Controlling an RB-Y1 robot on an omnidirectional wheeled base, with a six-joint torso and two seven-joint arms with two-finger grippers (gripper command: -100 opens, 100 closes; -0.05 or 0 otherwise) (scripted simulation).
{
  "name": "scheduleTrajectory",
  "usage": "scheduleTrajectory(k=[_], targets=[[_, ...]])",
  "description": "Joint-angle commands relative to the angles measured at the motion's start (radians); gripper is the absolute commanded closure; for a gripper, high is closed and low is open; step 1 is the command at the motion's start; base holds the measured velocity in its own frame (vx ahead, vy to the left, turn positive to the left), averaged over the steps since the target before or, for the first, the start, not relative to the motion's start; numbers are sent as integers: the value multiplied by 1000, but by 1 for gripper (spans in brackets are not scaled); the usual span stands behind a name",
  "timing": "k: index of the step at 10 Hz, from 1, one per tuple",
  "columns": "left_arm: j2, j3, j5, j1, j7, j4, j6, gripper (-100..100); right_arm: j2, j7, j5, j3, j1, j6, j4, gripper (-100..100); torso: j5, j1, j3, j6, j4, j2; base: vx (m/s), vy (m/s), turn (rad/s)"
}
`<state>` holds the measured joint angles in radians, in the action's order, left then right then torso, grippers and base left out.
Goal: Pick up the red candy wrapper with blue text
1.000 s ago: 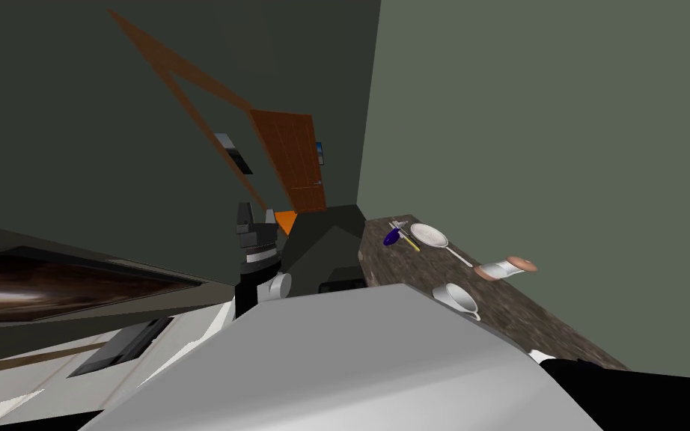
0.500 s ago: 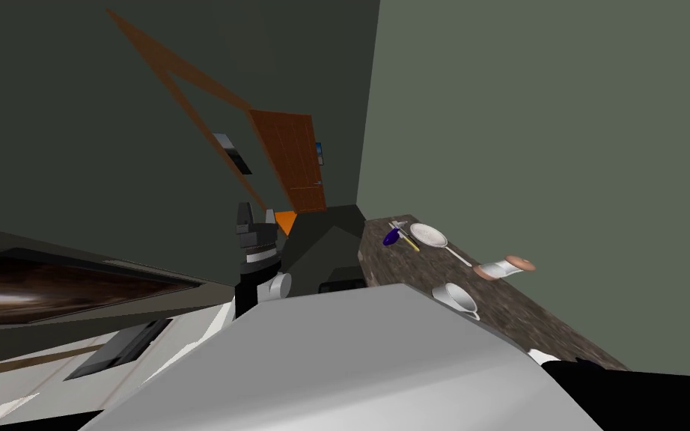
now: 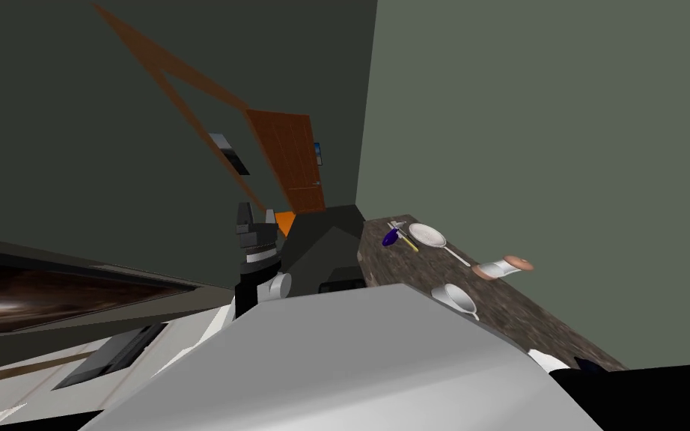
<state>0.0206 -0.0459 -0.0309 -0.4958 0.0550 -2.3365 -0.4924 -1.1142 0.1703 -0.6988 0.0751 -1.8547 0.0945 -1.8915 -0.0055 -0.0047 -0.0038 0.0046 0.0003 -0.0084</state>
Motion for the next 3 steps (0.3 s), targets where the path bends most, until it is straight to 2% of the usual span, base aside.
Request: scheduleTrajectory(k=[1, 2, 3], targets=[[0, 0, 0, 0, 0, 0, 0, 0, -6, -4, -2, 25, -41, -4, -30, 100, 0, 0, 0, 0, 0, 0, 17, -11, -27], [0, 0, 0, 0, 0, 0, 0, 0, -5, -3, -1, 11, -21, -5, -18, 100, 0, 0, 0, 0, 0, 0, 8, -4, -5], [0, 0, 0, 0, 0, 0, 0, 0, -6, -4, -1, 12, -23, -6, -20, 0, 0, 0, 0, 0, 0, 0, 0, 0, 0]])
